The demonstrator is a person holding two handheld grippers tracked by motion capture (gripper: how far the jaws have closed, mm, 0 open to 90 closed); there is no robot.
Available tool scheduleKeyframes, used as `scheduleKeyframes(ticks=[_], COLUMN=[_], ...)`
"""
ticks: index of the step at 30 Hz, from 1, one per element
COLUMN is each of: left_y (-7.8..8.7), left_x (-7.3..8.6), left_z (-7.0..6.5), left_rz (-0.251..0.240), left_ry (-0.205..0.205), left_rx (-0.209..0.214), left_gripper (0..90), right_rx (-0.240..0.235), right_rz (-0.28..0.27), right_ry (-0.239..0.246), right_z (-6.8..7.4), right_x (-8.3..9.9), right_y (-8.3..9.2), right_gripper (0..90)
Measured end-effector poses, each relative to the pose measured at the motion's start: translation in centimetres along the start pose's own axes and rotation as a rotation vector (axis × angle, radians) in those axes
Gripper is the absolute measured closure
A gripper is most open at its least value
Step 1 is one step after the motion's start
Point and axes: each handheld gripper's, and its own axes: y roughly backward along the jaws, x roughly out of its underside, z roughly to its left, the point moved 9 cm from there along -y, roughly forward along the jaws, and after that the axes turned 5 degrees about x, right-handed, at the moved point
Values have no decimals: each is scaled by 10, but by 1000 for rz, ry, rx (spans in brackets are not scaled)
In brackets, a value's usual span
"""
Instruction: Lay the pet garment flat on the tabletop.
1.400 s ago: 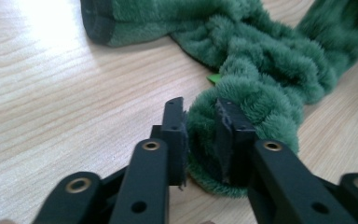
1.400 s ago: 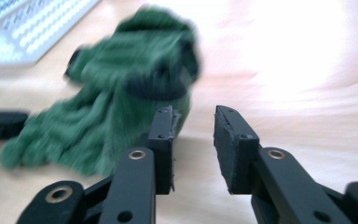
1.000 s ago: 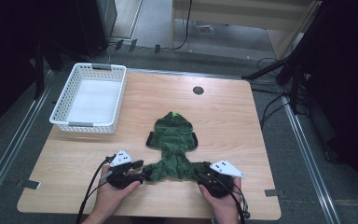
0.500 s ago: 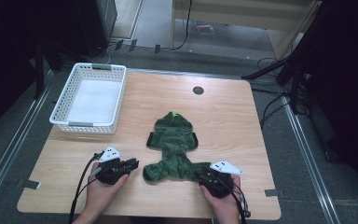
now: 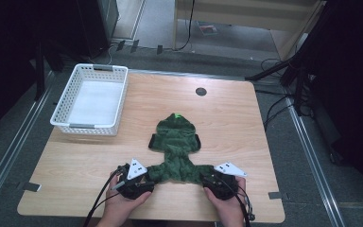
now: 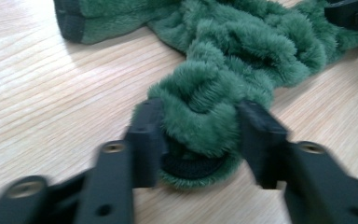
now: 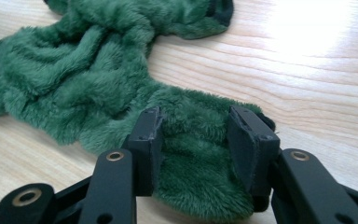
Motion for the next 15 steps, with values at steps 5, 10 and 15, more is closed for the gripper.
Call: scheduleKeyframes(ticks=[5, 10, 15], left_y=[3, 9, 16], left_x=[1, 3, 6], left_z=[8, 20, 34], left_rz=[9, 10, 9], left_ry=[-6, 54, 77], left_rx=[7, 47, 31], left_gripper=[795, 813, 826], right_rx=[-14, -6, 8], right_rz=[11, 20, 26], right_ry=[16, 19, 24], right_z=[5, 4, 0], right_x=[2, 3, 4], right_y=[-1, -1, -1], right_gripper=[569, 586, 636])
